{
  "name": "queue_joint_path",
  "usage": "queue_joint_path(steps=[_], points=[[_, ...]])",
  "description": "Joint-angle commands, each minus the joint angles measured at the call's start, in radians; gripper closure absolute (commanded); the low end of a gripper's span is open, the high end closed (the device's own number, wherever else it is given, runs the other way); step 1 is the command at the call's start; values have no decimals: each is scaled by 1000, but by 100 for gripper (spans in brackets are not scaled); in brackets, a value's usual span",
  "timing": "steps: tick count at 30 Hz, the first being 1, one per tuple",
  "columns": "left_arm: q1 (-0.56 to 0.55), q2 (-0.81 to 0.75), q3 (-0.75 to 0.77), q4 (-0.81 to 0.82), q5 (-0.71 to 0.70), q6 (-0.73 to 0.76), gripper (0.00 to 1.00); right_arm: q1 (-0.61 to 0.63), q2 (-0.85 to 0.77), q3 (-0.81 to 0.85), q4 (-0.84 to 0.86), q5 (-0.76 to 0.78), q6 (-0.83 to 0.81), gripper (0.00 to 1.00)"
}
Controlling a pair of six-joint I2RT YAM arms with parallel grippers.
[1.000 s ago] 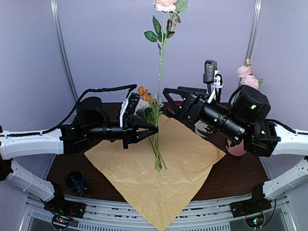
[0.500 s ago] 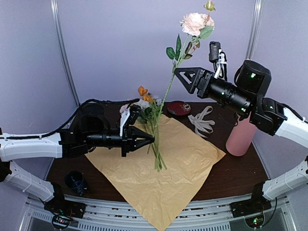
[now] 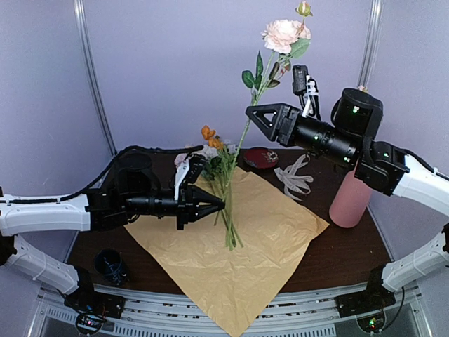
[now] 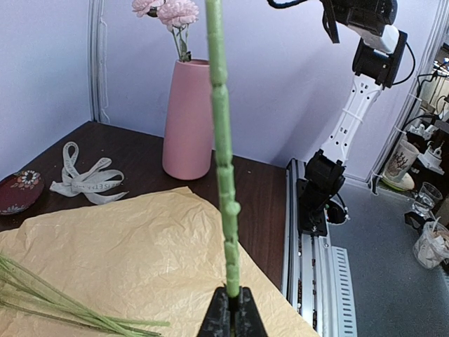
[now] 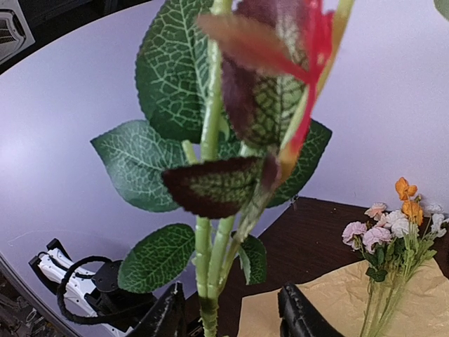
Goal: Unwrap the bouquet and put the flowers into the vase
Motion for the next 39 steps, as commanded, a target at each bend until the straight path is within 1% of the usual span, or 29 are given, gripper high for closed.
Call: queue_joint_path(steps=[1,4,9,16,17,21,22,23,24,25,27,28,31,33,36,37,39], points=[[-5,1,-11,45,-1,19,100,-13,10,26,43,-35,27,57],[-5,3,-11,45,-1,19,100,-17,13,27,51,-42,29,62],[-5,6,-12,46,-1,19,100,-24,16,27,56,-56,33,80],[-6,9,-12,42,-9,24,100,-31,17,18,69,-82,41,99],[-6,9,-12,41,-10,25,100,-32,16,16,70,-82,42,100],[-6,9,-7,30,-34,30,100,-35,5,6,78,-81,39,100],[-6,8,-3,20,-47,33,92,-35,2,5,78,-77,35,100],[-6,9,3,7,-67,37,70,-36,-1,6,75,-71,29,100],[-7,7,11,-10,-92,41,51,-37,-4,7,69,-65,22,100],[-6,4,21,-27,-127,43,37,-36,-8,10,61,-53,10,100],[-6,-17,44,-55,-215,36,10,-37,-14,23,25,-20,-25,100],[-6,-35,45,-54,-263,31,3,-37,-15,33,4,7,-52,100],[-5,-106,36,-20,-383,50,2,-37,-12,90,-95,104,-148,100],[-5,-147,45,-17,-454,102,2,-37,-4,153,-171,188,-230,100],[-5,-185,86,-48,-587,194,2,-36,21,294,-312,347,-339,100],[-5,-193,101,-58,-626,229,2,-37,30,348,-355,423,-373,100],[-3,-207,120,-72,-678,302,2,-37,41,462,-423,542,-439,100]])
